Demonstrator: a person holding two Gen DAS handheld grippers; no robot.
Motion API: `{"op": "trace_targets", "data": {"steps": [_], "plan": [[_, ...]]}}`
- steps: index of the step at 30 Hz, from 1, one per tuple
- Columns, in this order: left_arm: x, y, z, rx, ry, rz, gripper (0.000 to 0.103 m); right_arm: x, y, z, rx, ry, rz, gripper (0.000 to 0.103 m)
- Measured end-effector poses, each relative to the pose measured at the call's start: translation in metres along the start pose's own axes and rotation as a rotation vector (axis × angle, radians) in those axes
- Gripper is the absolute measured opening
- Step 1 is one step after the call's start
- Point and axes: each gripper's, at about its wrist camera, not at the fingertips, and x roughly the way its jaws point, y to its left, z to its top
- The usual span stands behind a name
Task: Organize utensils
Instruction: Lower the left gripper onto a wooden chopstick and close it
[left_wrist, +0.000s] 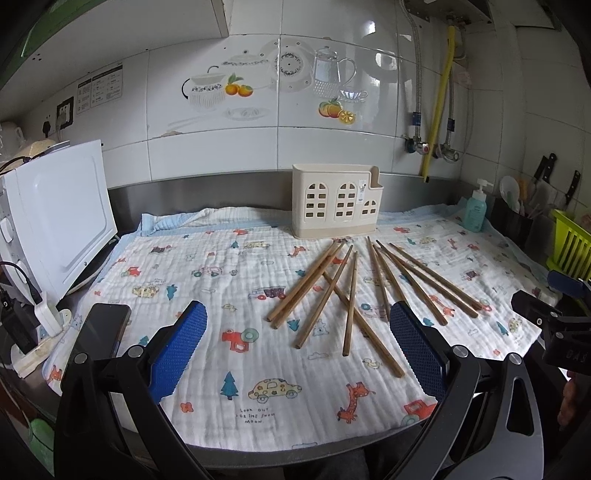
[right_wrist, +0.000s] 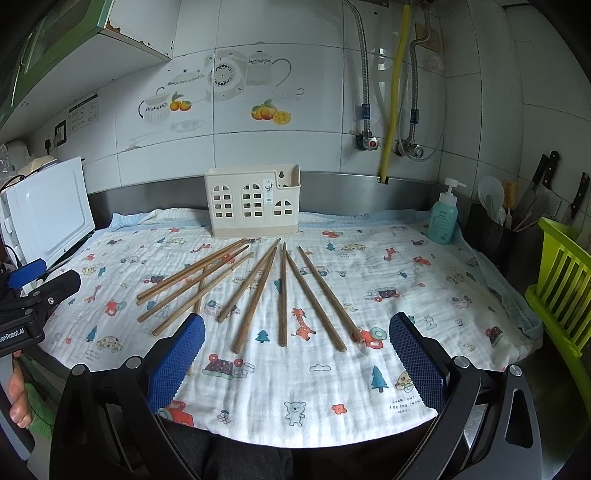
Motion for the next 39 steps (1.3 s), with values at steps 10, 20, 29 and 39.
{"op": "trace_targets", "data": {"steps": [10,20,29,39], "plan": [[0.023,0.009,0.003,-0.024,0.041,0.006,0.098,0.021,-0.004,-0.002,0.008,0.036,0.013,0.097],[0.053,0.020,0.008,-0.041,0.089,-0.007,0.098,0.049,-0.002,-0.002,-0.013,0.081,0.041,0.097],[0.084,0.033,0.012,-0.033,0.147,-0.027,0.098,0.076,-0.008,-0.001,-0.007,0.130,0.061,0.097],[0.124,0.038,0.018,0.064,0.221,-0.101,0.096,0.103,-0.020,-0.002,-0.008,0.187,0.083,0.097]]}}
